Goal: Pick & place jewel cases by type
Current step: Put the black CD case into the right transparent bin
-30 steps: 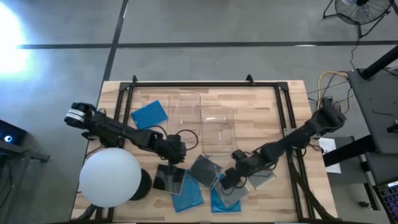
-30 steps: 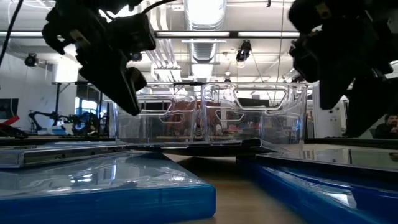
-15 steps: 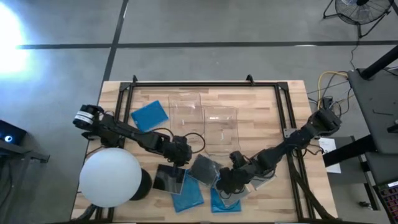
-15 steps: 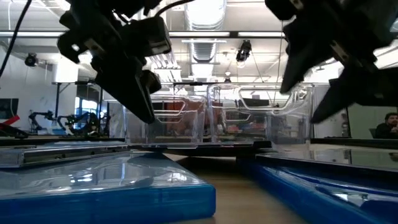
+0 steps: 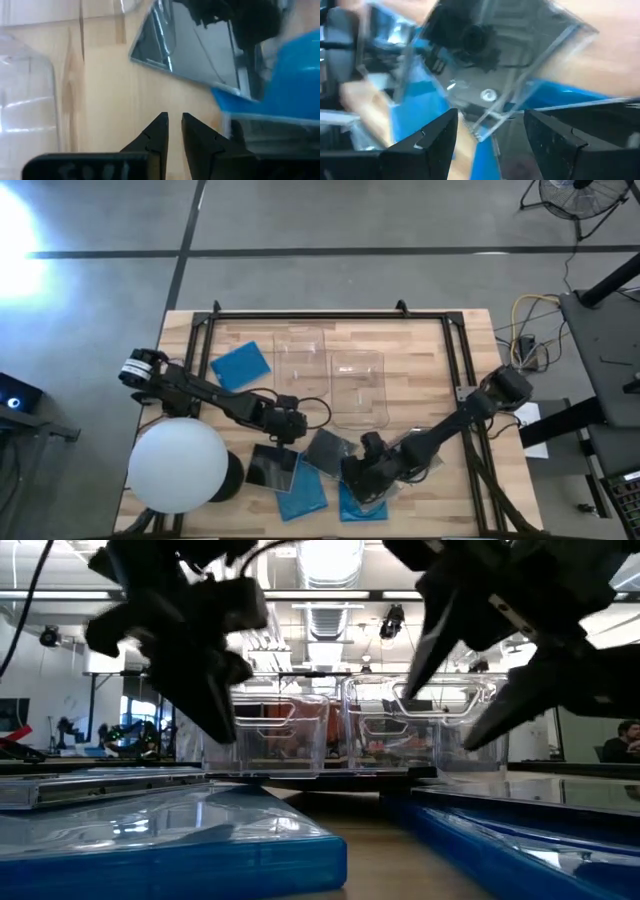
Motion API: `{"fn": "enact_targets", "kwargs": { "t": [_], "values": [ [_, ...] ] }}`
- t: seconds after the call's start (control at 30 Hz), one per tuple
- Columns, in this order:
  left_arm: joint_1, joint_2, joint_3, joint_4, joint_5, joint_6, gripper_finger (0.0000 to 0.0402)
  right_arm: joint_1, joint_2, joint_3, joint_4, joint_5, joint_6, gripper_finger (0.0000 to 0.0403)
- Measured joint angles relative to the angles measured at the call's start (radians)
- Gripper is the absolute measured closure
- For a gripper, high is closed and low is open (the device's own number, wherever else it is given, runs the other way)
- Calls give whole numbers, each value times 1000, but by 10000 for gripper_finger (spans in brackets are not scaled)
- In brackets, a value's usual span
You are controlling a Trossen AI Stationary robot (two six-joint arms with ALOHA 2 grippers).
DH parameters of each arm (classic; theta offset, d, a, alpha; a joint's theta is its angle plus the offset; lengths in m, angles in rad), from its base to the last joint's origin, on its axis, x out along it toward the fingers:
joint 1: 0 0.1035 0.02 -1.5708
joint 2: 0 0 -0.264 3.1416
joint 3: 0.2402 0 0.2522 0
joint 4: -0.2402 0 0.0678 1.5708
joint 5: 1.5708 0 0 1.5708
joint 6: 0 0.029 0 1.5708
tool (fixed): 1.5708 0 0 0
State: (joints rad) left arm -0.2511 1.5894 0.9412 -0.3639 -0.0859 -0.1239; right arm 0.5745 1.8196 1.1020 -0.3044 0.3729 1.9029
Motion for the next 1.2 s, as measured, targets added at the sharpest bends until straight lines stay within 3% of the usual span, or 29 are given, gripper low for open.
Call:
{"fn": "enact_targets", "kwargs": {
  "t": [0.23, 0.47, 0.8, 1.2],
  "values": [
    [-16, -93, 0, -90, -3, 113, 365, 14, 84, 208, -271, -32, 124, 179],
    [-20, -69, -9, -1, 68, 131, 365, 15, 136, 280, -427, 28, 237, 179],
    [-48, 13, -21, -26, 20, 100, 365, 0, 231, 334, -399, 42, 236, 179],
    [-36, 60, -17, 40, -62, 98, 365, -6, 222, 351, -457, 59, 165, 179]
  ]
}}
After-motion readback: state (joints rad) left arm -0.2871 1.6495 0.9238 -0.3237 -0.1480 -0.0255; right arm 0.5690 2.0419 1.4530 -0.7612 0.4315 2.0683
